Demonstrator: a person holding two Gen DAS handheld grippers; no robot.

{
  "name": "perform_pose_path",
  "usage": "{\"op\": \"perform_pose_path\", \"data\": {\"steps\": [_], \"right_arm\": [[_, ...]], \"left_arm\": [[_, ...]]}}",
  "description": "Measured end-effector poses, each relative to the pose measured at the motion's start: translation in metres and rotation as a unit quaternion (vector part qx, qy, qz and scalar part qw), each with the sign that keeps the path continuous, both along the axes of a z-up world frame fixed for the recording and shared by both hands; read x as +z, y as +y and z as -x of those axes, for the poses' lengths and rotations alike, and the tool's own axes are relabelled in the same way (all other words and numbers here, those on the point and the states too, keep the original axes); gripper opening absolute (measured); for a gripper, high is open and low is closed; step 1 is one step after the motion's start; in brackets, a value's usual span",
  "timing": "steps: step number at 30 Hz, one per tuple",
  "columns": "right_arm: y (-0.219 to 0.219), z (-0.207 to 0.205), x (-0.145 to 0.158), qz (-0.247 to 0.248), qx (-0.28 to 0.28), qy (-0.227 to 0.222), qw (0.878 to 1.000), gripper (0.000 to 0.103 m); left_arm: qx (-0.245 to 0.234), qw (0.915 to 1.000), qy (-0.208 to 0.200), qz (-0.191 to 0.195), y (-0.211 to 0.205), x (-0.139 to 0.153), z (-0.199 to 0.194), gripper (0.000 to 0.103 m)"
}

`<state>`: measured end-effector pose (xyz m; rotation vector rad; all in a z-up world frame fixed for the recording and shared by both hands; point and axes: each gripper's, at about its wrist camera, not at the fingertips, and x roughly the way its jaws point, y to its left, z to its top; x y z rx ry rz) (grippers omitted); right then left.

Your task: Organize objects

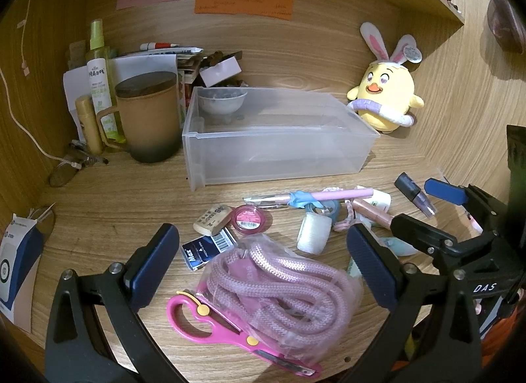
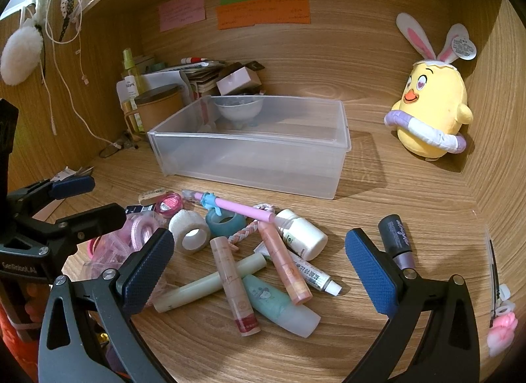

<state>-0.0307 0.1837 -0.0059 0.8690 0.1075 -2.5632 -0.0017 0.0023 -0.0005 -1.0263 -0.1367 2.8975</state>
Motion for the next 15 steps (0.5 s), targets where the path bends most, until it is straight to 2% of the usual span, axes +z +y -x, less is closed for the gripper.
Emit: {"op": "perform_pose_path", "data": {"steps": [15], "right_arm": [[0.0007,0.0019,-0.0017,-0.001,0.009,-0.002,1.000,0.103]], "left_arm": [[-0.004,0.9998,-0.008,-0.017,-0.0083,-0.0059,0.0013,0.103]]}}
